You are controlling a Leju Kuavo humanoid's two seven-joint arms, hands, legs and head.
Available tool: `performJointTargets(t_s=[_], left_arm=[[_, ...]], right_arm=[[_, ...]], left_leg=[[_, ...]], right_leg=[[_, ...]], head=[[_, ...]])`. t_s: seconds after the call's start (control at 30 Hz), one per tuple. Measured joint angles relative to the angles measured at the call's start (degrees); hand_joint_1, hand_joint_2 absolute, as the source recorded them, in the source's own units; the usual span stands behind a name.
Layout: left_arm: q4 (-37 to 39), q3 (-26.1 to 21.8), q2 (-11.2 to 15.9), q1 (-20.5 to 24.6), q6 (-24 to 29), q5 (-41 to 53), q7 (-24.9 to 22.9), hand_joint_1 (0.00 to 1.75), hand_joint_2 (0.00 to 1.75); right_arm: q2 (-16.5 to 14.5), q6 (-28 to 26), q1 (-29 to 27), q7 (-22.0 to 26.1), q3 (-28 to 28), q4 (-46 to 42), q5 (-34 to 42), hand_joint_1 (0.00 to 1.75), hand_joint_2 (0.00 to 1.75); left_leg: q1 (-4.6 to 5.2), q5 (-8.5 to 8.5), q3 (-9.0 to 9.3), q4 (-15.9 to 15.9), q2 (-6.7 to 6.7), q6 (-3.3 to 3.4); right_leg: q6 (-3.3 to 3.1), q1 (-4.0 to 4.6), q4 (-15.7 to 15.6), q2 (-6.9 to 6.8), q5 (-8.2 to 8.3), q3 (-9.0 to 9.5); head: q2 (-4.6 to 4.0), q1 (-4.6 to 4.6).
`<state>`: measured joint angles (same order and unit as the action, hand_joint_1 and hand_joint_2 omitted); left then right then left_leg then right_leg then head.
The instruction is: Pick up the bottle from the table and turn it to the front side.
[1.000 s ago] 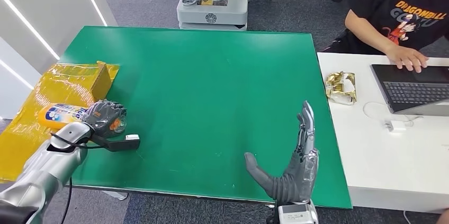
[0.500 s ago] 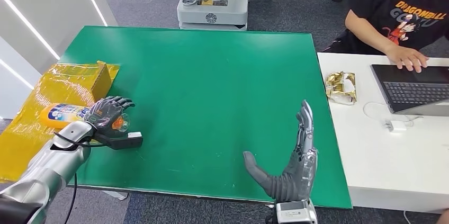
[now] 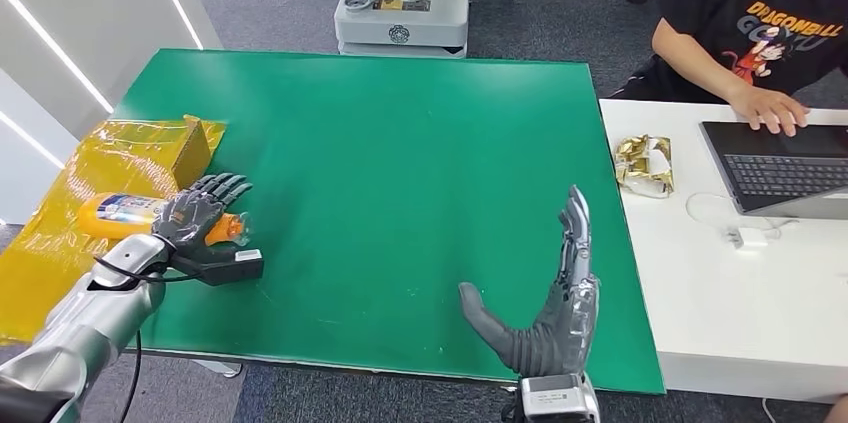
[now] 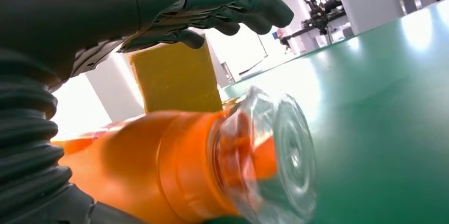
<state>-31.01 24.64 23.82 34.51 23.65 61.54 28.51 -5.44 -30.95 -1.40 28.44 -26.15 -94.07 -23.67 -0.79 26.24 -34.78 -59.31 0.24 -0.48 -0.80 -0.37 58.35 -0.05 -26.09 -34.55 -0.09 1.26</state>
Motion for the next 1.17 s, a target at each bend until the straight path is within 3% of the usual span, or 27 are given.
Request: performJointTargets(t_s=[0.17, 0.37, 0.43, 0.6, 0.8, 0.9, 0.97, 1.1, 1.17], left_arm=[[-4.08, -2.42, -0.02, -3.35, 5.22, -7.25, 3.31, 0.0, 1.75], [-10.34, -6.36, -0.92, -7.78, 4.39, -13.25, 6.09, 0.0, 1.75], [-12.85, -8.19, -1.52, -9.24, 0.12, -18.33, 8.02, 0.0, 1.75], [-21.52, -12.87, -2.4, -13.71, -16.23, -38.55, 11.36, 0.0, 1.75], [-31.87, -16.5, -2.45, -18.36, -23.72, -51.39, 11.62, 0.0, 1.75], [-37.83, -18.0, -3.95, -20.59, -29.15, -58.2, 11.65, 0.0, 1.75], [-41.98, -18.8, -6.26, -21.63, -27.2, -58.85, 11.7, 0.0, 1.75], [-47.27, -19.02, -11.38, -22.12, -8.3, -53.48, 11.75, 0.0, 1.75], [-48.34, -18.96, -13.07, -22.12, -5.11, -53.77, 11.75, 0.0, 1.75]], right_arm=[[-0.16, 0.34, -0.2, 0.21, 0.65, 0.0, -0.38, 0.0, 1.75], [-0.29, -0.3, -0.66, 0.59, 1.09, 0.01, -0.72, 0.0, 1.75], [-0.29, -0.56, -0.9, 0.79, 1.18, 0.02, -0.71, 0.0, 1.75], [-0.29, -0.78, -1.25, 2.18, 1.38, 0.28, 0.37, 0.0, 1.75], [-0.29, -1.32, -1.26, 3.15, 1.54, 1.11, 1.84, 0.0, 1.75], [-0.29, -1.38, -1.17, 3.36, 1.52, 1.46, 2.33, 0.0, 1.75], [-0.29, -1.44, -1.0, 3.45, 1.4, 1.74, 2.46, 0.0, 1.75], [-0.29, -1.77, -0.71, 3.53, 1.08, 2.28, 2.47, 0.0, 1.75], [-0.29, -1.9, -0.59, 3.58, 0.93, 2.43, 2.48, 0.0, 1.75]], left_leg=[[0.01, 0.0, 0.01, 0.0, 0.01, 0.0], [0.01, 0.01, 0.0, 0.0, 0.01, 0.01], [0.01, 0.01, 0.0, 0.0, 0.01, 0.01], [0.0, 0.01, 0.0, 0.0, 0.04, 0.0], [0.0, 0.02, -0.01, 0.01, 0.01, -0.01], [0.01, 0.03, -0.01, 0.01, -0.02, -0.03], [0.02, 0.03, -0.01, 0.0, -0.06, -0.02], [0.05, 0.04, -0.01, -0.01, -0.06, -0.02], [0.06, 0.04, 0.0, -0.01, -0.06, -0.01]], right_leg=[[0.0, -0.01, -0.01, 0.01, 0.0, 0.0], [0.0, -0.01, -0.03, 0.01, -0.01, -0.01], [0.01, -0.01, -0.03, 0.01, -0.01, -0.01], [0.0, 0.0, -0.03, 0.03, -0.01, -0.01], [0.0, 0.0, -0.03, 0.0, -0.02, -0.01], [0.0, -0.01, -0.05, -0.03, -0.02, 0.0], [0.01, -0.01, -0.07, -0.08, -0.02, 0.02], [0.03, -0.04, -0.08, -0.07, 0.0, 0.04], [0.03, -0.04, -0.09, -0.07, 0.0, 0.04]], head=[[0.0, 0.01], [0.0, 0.01], [0.0, 0.01], [0.0, 0.01], [0.0, 0.01], [0.0, 0.01], [0.0, -0.01], [0.0, 0.0], [0.0, 0.0]])
